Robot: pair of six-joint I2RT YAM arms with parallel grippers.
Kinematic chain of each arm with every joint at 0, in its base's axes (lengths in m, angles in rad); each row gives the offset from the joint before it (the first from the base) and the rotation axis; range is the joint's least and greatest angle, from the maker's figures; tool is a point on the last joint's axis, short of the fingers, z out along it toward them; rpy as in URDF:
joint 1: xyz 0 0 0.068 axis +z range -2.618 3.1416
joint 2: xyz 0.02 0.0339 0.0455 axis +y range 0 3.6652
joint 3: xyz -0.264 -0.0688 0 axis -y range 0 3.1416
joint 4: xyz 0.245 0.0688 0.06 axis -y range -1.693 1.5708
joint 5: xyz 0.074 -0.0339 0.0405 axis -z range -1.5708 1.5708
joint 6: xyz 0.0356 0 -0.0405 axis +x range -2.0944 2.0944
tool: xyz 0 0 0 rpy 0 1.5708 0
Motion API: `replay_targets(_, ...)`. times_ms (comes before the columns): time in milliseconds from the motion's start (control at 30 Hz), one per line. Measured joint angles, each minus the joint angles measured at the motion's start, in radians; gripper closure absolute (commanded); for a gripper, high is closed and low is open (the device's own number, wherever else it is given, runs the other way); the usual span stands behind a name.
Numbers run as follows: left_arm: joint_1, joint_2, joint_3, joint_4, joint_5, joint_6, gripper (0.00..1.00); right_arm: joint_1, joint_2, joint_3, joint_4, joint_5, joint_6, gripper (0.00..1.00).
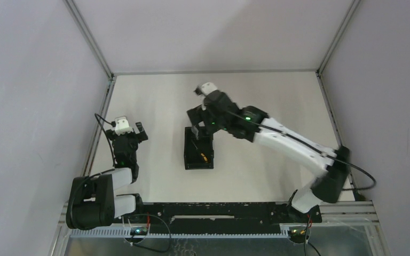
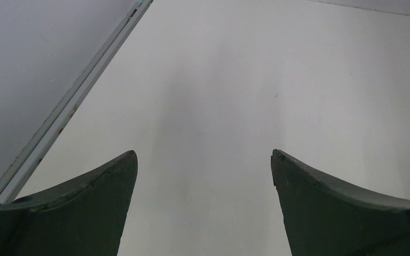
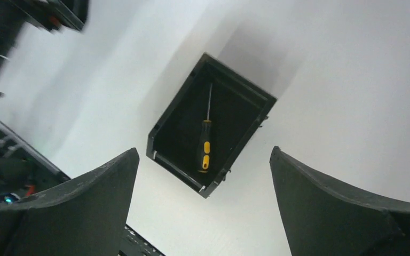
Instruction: Put the screwdriver in the bin
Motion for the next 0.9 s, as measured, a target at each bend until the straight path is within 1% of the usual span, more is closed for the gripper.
replay_targets(67, 0.000, 0.000, 0.000, 0.000, 0.000, 0.000, 0.00, -0.017, -0.127, -0.052, 0.043, -0.005, -0.008, 0.00)
replay_targets(167, 0.000, 0.000, 0.000, 0.000, 0.000, 0.000, 0.00, -0.065, -0.274, -0.150, 0.085, -0.016, -0.013, 0.00)
replay_targets(200, 0.000, 0.000, 0.000, 0.000, 0.000, 0.000, 0.00, -0.099, -0.332, -0.204, 0.103, -0.026, -0.012, 0.00)
replay_targets(367, 0.000, 0.000, 0.000, 0.000, 0.000, 0.000, 0.00, -0.243, -0.501, -0.417, 0.133, -0.048, 0.003, 0.00)
replay_targets(600, 0.000, 0.000, 0.000, 0.000, 0.000, 0.000, 0.00, -0.487, -0.780, -0.748, 0.171, -0.046, 0.053, 0.00)
replay_targets(733, 0.000, 0.000, 0.000, 0.000, 0.000, 0.000, 0.00, -0.557, -0.890, -0.908, 0.204, -0.030, 0.080, 0.00)
replay_targets(800, 0.000, 0.000, 0.000, 0.000, 0.000, 0.000, 0.00, -0.568, -0.917, -0.977, 0.214, -0.021, 0.100, 0.00)
replay_targets(900, 0.000, 0.000, 0.000, 0.000, 0.000, 0.000, 0.00, -0.570, -0.914, -1.032, 0.224, -0.016, 0.130, 0.02)
